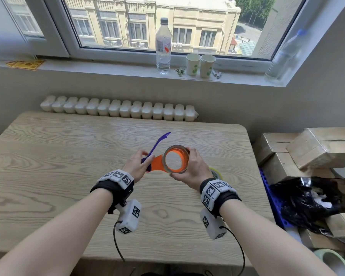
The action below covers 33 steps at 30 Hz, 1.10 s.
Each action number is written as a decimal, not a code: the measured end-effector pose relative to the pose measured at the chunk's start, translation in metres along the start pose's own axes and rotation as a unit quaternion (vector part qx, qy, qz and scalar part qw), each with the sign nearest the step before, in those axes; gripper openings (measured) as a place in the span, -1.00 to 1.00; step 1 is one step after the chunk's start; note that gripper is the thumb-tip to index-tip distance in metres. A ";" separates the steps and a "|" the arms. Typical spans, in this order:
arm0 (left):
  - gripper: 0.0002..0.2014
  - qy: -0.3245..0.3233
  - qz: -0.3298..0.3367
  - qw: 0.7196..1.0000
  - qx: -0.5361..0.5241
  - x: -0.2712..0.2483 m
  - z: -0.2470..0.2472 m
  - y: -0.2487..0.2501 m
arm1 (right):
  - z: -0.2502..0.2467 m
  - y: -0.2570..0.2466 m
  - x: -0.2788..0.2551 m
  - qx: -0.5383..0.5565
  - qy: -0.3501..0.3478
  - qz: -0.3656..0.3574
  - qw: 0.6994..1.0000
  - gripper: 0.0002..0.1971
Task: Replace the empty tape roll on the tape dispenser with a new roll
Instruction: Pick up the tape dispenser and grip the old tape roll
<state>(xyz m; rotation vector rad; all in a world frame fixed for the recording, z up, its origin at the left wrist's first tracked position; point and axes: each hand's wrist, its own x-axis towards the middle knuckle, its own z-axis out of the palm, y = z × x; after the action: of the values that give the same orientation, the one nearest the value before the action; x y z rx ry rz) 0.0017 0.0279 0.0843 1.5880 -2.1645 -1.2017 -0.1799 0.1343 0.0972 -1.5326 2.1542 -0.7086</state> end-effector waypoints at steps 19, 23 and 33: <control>-0.84 0.049 -0.051 0.995 -0.069 0.038 -0.036 -0.045 | 0.045 0.039 0.000 -0.032 -0.117 0.077 0.990 -0.03; -0.86 0.032 -0.053 0.994 -0.086 0.043 -0.031 -0.057 | 0.070 0.044 -0.002 -0.038 -0.175 0.070 0.981 -0.01; -0.84 0.014 -0.054 0.989 -0.134 0.039 -0.019 -0.058 | 0.109 0.045 -0.006 -0.022 -0.219 0.089 0.971 0.01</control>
<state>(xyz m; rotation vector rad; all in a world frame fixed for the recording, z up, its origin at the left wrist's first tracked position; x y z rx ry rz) 0.0376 -0.0204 0.0446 1.6092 -1.8277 -1.4247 -0.1477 0.1336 -0.0160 -1.3414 1.9436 -0.2338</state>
